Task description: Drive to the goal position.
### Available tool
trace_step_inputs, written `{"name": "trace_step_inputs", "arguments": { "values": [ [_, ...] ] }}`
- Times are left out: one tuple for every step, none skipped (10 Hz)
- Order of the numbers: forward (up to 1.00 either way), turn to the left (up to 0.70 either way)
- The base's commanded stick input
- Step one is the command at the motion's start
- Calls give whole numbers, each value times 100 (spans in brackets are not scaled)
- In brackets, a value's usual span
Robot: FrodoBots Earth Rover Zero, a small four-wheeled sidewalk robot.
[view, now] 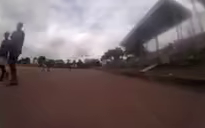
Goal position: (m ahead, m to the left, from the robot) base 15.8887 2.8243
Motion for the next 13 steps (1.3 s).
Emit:
{"name": "trace_step_inputs", "arguments": {
  "values": [
    [100,0],
    [100,0],
    [100,0],
    [100,0],
    [100,0],
    [100,0],
    [100,0],
    [100,0],
    [100,0],
    [100,0],
    [100,0],
    [100,0],
    [100,0]
  ]
}}
